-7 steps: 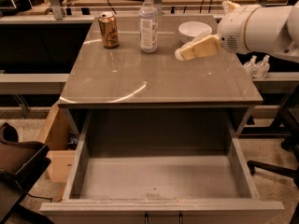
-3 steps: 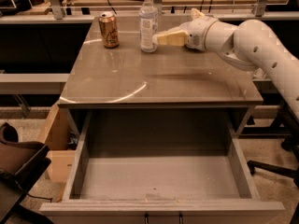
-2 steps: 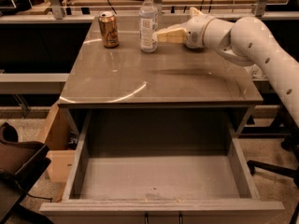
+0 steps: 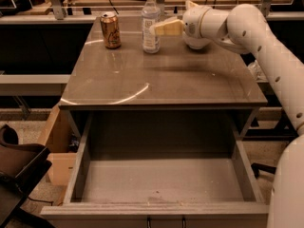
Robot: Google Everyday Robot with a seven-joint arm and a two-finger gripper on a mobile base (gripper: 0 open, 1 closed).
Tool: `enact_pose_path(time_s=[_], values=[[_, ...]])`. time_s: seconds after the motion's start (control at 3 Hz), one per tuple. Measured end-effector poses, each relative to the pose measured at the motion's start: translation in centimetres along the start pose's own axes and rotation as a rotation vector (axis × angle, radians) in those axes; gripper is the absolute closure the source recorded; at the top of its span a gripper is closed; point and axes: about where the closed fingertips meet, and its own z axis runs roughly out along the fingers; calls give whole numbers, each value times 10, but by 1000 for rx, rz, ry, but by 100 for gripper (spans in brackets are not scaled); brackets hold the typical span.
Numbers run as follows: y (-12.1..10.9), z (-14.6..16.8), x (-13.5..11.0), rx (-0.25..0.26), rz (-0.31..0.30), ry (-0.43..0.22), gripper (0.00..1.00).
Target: Place blue plastic bottle into top drawer
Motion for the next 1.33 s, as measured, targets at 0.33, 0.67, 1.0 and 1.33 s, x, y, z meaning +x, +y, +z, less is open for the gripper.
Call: enact_pose_path(time_s=[0.33, 0.67, 1.0, 1.33], values=[[6, 13, -9, -29, 7, -23, 0], [15, 26, -13, -60, 27, -58, 0], [26, 44, -13, -107, 47, -75, 0], [36, 65, -13, -156, 56, -82, 2]])
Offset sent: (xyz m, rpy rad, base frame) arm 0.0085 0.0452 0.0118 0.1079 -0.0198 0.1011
